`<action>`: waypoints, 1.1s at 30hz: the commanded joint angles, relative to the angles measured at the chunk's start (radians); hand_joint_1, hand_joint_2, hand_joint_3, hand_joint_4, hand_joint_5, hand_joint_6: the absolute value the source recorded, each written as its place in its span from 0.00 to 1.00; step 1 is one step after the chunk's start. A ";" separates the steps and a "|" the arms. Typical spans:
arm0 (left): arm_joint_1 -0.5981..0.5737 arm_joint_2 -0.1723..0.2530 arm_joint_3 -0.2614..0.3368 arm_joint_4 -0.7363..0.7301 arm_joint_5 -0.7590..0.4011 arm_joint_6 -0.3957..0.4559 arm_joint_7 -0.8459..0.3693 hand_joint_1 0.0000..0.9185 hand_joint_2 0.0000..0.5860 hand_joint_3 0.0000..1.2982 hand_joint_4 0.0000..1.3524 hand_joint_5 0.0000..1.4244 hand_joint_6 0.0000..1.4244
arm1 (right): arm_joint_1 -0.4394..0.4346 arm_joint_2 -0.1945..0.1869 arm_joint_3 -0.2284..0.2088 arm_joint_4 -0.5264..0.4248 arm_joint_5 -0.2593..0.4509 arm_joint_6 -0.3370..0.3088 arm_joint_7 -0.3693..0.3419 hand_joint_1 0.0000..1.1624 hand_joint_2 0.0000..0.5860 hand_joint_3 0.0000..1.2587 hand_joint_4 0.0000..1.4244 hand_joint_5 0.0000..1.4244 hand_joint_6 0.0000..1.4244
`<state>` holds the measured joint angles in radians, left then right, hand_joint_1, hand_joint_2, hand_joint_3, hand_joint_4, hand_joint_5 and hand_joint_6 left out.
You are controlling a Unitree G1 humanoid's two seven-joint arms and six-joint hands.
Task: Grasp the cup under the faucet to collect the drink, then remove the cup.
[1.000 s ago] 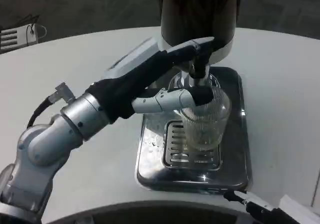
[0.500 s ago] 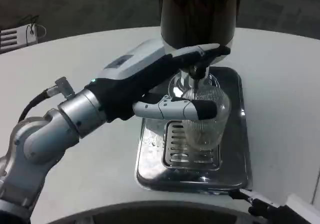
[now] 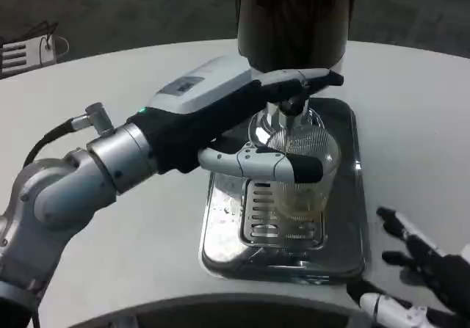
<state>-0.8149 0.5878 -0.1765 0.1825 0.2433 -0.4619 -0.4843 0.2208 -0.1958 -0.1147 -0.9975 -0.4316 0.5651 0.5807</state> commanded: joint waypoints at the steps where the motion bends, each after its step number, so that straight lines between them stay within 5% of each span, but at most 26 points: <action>1: 0.019 0.008 -0.038 0.007 0.027 -0.021 -0.047 0.00 0.10 0.14 0.09 0.14 0.19 | -0.023 0.021 -0.010 0.072 0.051 -0.099 -0.122 0.63 0.41 0.00 0.00 0.06 0.06; 17: 0.045 0.012 -0.024 -0.013 0.021 -0.018 -0.038 0.00 0.11 0.14 0.09 0.14 0.19 | -0.222 0.013 0.054 0.400 0.094 -0.290 -0.374 0.71 0.33 0.00 0.00 0.04 0.02; 33: 0.038 0.027 -0.011 -0.009 0.017 -0.018 -0.045 0.00 0.11 0.14 0.09 0.14 0.19 | -0.359 0.016 0.120 0.575 0.146 -0.344 -0.439 0.73 0.32 0.00 0.00 0.04 0.02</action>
<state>-0.8047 0.5944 -0.1634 0.1704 0.2411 -0.4637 -0.4832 -0.1213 -0.1853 -0.0039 -0.4484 -0.2985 0.2428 0.1574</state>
